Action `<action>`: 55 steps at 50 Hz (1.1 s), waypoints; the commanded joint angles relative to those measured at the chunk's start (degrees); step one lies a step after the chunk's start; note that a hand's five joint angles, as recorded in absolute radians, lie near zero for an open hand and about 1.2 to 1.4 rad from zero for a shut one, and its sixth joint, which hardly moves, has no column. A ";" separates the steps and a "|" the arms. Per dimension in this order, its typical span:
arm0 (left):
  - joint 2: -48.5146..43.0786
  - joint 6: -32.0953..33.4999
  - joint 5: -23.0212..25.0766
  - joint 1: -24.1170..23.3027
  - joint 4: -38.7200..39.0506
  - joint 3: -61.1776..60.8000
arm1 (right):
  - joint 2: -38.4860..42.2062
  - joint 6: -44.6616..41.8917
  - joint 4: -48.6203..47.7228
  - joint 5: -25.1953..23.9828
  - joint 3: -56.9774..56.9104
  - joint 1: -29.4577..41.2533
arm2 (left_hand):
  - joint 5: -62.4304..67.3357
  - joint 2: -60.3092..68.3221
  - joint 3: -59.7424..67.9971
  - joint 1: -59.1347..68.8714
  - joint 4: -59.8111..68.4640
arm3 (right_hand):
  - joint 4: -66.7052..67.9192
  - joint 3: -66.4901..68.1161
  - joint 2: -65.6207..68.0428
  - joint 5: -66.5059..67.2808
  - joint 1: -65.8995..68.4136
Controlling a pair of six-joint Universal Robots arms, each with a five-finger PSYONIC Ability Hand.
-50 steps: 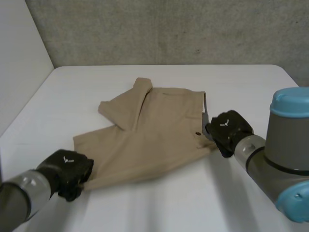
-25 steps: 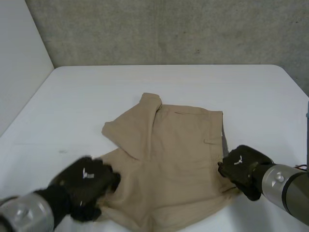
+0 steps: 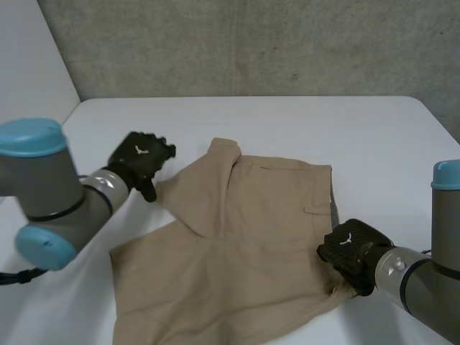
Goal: Fold the shorts.
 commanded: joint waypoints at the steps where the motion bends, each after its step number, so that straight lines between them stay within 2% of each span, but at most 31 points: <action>1: -9.53 -0.05 -0.81 -1.17 -3.73 8.78 | 0.00 -0.01 -1.75 0.04 0.08 -0.01 | 8.83 9.05 9.03 9.34 9.03 | 11.61 12.12 12.79 12.57 25.25; 10: -13.84 0.39 -1.43 -1.17 -3.73 12.04 | 0.17 -0.01 -2.45 0.04 0.08 -0.01 | 16.05 16.27 16.25 16.56 16.25 | 11.61 12.12 12.79 12.57 25.25; 14: -15.34 1.79 -3.53 -1.17 -3.73 13.44 | 0.17 -0.01 -2.89 0.04 0.08 -0.01 | 38.05 38.27 38.26 38.57 38.25 | 11.61 12.12 12.79 12.57 25.25; 15: -15.77 3.01 -5.02 -1.17 -3.73 13.97 | 0.17 -0.01 -3.07 0.13 0.00 -0.01 | 50.76 50.98 50.96 51.27 50.96 | 11.61 12.12 12.79 12.57 25.25; 16: -16.04 3.63 -5.81 -1.17 -3.73 14.15 | 0.17 -0.01 -3.07 0.13 0.00 -0.01 | 56.05 56.27 56.25 56.56 56.25 | 11.61 12.12 12.79 12.57 25.25; 20: -16.31 8.28 -12.92 -1.17 -3.81 13.97 | 0.17 0.43 -4.04 0.83 -0.62 -0.01 | 56.92 57.14 57.12 57.44 57.12 | 11.61 12.12 12.79 12.57 25.25; 21: -16.05 10.38 -16.86 -1.35 -3.90 13.54 | 0.17 0.69 -4.65 1.62 -0.79 -0.01 | 56.92 57.14 57.12 57.44 57.12 | 11.61 12.12 12.79 12.57 25.25; 24: -15.61 13.21 -22.77 -2.58 -3.90 12.57 | 0.78 1.83 -5.62 3.55 -0.97 -0.01 | 56.92 57.14 57.12 57.44 57.12 | 11.61 12.12 12.79 12.57 25.25; 25: -15.17 14.78 -26.35 -3.63 -3.99 11.52 | 1.14 2.01 -5.71 3.99 -1.06 -0.01 | 56.92 57.14 57.12 57.44 57.12 | 11.61 12.12 12.79 12.57 25.25; 28: -13.68 16.03 -29.28 -5.21 -3.99 9.59 | 2.36 2.10 -5.62 5.05 -1.41 -0.01 | 56.92 57.14 57.12 57.44 57.12 | 11.61 12.12 12.79 12.57 25.25; 31: -12.44 15.94 -28.76 -5.74 -3.73 7.91 | 2.54 2.28 -5.71 5.05 -1.41 0.16 | 56.92 57.14 57.12 57.44 57.12 | 11.61 12.12 12.79 12.57 25.25; 35: -11.74 15.86 -26.57 -6.80 -3.46 6.24 | 2.63 3.24 -5.71 5.05 -1.67 1.83 | 28.25 28.46 28.45 28.76 28.45 | 11.61 12.12 12.79 12.57 25.25; 38: -10.95 15.59 -25.86 -7.76 -3.46 6.24 | 2.54 3.68 -5.71 5.05 -1.67 2.01 | 18.62 18.84 18.83 19.14 18.82 | 11.61 12.12 12.79 12.57 25.25; 41: -9.37 15.24 -25.77 -8.03 -3.29 5.97 | 2.46 4.04 -5.62 5.14 -1.67 2.10 | 3.65 3.87 3.85 4.16 3.85 | 11.61 12.12 12.79 12.57 25.25; 48: -3.49 10.60 -25.69 -7.77 -3.02 4.23 | 2.02 4.91 -5.80 4.79 -2.03 2.10 | -2.10 -1.88 -1.90 -1.59 -1.90 | 11.61 12.12 12.79 12.57 25.25; 55: 7.85 1.45 -25.16 -7.59 -3.64 -3.68 | 0.26 14.31 -5.80 4.35 -6.15 2.01 | -1.76 -1.55 -1.56 -1.25 -1.56 | 11.61 12.12 12.79 12.57 25.25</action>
